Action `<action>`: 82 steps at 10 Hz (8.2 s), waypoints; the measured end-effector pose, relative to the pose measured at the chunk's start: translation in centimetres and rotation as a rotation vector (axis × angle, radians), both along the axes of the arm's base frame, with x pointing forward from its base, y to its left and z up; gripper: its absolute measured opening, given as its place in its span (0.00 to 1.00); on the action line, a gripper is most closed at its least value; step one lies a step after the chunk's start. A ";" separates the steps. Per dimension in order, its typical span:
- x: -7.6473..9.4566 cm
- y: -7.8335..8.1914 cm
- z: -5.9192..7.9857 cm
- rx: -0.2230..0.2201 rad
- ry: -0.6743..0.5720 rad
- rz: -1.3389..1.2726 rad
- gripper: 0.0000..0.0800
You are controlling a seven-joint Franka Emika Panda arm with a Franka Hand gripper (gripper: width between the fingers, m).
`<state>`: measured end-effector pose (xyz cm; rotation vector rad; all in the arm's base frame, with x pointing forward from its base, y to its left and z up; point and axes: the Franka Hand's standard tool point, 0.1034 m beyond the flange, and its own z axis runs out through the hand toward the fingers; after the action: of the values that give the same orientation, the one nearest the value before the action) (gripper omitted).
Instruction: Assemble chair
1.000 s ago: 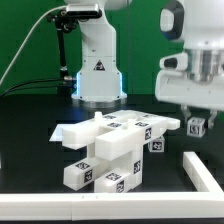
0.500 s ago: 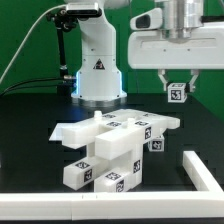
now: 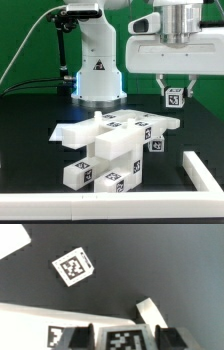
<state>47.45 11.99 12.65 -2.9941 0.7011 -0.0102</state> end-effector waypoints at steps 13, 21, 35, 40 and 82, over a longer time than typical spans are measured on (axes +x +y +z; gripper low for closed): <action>6.6 -10.0 3.4 -0.036 -0.026 0.290 0.36; 9.1 -10.6 2.1 -0.110 -0.054 0.385 0.36; 9.0 -9.2 -0.5 -0.134 -0.075 0.387 0.36; 9.2 -9.3 -0.8 -0.142 -0.084 0.389 0.36; 11.0 -9.3 0.0 -0.074 -0.108 -0.333 0.78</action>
Offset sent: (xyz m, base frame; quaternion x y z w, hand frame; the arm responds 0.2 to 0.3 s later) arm 0.0183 -0.0239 0.0003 -0.0215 0.0509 -0.1042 0.9930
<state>58.47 2.67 12.64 -2.8773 1.1989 -0.2174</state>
